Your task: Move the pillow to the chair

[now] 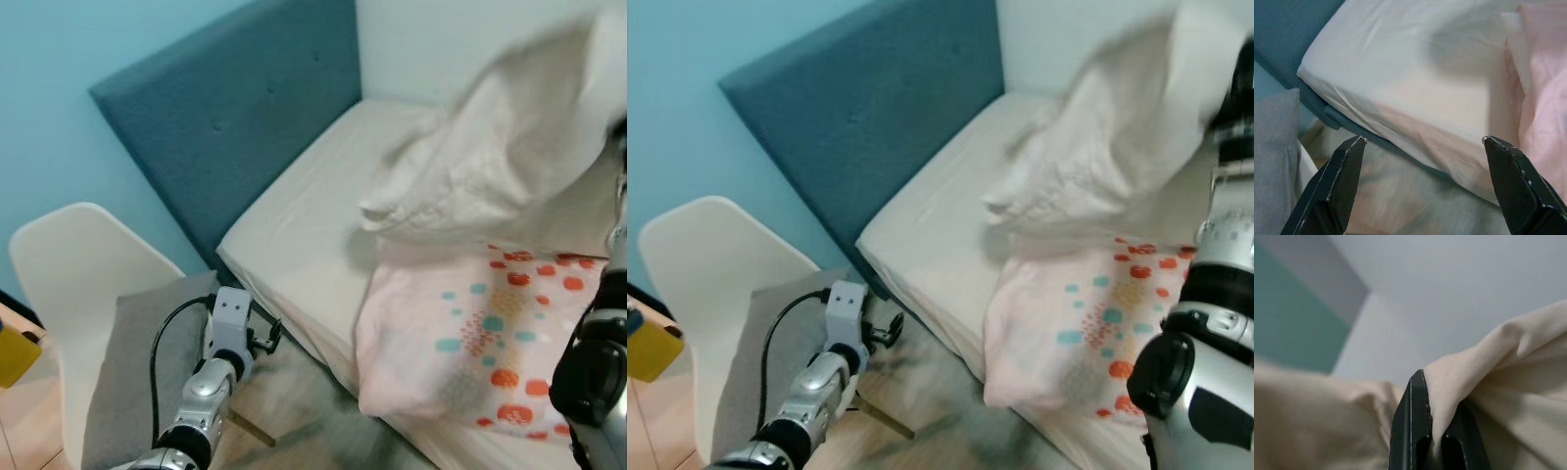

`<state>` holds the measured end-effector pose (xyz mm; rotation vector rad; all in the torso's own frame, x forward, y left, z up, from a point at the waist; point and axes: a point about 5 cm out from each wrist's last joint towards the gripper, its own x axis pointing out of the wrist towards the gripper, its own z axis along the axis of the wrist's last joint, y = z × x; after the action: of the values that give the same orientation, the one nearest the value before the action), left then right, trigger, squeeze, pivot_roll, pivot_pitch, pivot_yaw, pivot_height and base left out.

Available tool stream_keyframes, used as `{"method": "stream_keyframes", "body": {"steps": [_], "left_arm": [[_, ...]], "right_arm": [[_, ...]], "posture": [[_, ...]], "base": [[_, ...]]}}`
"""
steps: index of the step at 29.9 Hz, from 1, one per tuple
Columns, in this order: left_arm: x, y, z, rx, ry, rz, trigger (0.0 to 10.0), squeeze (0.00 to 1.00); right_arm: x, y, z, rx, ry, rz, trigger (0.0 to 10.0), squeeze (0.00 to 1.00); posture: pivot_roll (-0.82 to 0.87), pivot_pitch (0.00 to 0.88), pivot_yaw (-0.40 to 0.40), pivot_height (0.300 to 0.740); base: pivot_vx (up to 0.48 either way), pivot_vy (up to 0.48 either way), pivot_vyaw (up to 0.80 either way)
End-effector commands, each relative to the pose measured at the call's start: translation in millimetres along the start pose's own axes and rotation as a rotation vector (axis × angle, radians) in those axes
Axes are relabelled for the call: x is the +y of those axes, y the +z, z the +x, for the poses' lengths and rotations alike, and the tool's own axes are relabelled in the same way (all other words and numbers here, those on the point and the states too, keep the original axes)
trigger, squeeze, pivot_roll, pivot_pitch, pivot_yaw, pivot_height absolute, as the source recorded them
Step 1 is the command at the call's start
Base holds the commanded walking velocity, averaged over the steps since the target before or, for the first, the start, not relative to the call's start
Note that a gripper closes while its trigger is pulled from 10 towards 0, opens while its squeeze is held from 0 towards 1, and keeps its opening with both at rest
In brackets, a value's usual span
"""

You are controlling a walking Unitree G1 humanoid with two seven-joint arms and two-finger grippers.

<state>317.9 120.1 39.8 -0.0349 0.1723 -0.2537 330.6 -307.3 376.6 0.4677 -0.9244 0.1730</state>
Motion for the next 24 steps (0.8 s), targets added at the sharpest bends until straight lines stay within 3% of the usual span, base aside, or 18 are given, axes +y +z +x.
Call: {"method": "stream_keyframes", "body": {"steps": [1, 3, 7, 11, 13, 16, 19, 24], "left_arm": [[2.9, -12.0, -4.1, 0.063, 0.035, -0.033, 10.0, 0.00], [-1.4, -10.3, -0.9, 0.066, 0.039, -0.051, 10.0, 0.00], [-7.0, -9.2, 2.1, 0.072, 0.047, -0.067, 10.0, 0.00], [-7.1, -9.1, 2.8, 0.076, 0.060, -0.076, 10.0, 0.00], [-4.8, -8.2, 3.6, 0.080, 0.077, -0.090, 10.0, 0.00], [-3.7, -7.9, 3.8, 0.082, 0.083, -0.093, 10.0, 0.00], [0.7, -7.3, 4.3, 0.091, 0.102, -0.099, 10.0, 0.00], [1.0, -6.0, 4.1, 0.069, 0.098, -0.121, 10.0, 0.00]], "right_arm": [[41.1, 17.9, 19.7, -0.060, 0.194, -0.034, 0.0, 0.00], [63.7, 23.7, 24.2, -0.063, 0.287, -0.038, 0.0, 0.00], [93.2, 0.3, 16.6, 0.021, 0.385, 0.056, 0.0, 0.00], [105.6, -13.7, 8.7, 0.072, 0.427, 0.092, 0.0, 0.00], [123.7, -31.3, -1.8, 0.126, 0.477, 0.182, 0.0, 0.00], [130.7, -36.3, -5.3, 0.141, 0.493, 0.220, 0.0, 0.00], [159.8, -60.0, -22.7, 0.219, 0.529, 0.343, 0.0, 0.00], [167.0, -78.3, -36.0, 0.288, 0.523, 0.377, 0.0, 0.00]], "posture": [[-0.02, 0.000, 0.128, 0.723], [-0.02, 0.000, 0.124, 0.723], [-0.03, 0.000, 0.111, 0.723], [-0.03, 0.000, 0.107, 0.723], [-0.03, 0.000, 0.100, 0.723], [-0.03, 0.000, 0.100, 0.723], [-0.03, 0.000, 0.089, 0.723], [-0.02, 0.000, 0.075, 0.723]], "base": [[0.000, 0.000, 0.77], [0.000, 0.000, 0.77], [0.000, 0.000, 0.77], [0.000, 0.000, 0.78], [0.000, 0.000, 0.77], [0.000, 0.000, 0.77], [-0.200, 0.000, 0.78], [-0.060, 0.000, 0.78]]}}
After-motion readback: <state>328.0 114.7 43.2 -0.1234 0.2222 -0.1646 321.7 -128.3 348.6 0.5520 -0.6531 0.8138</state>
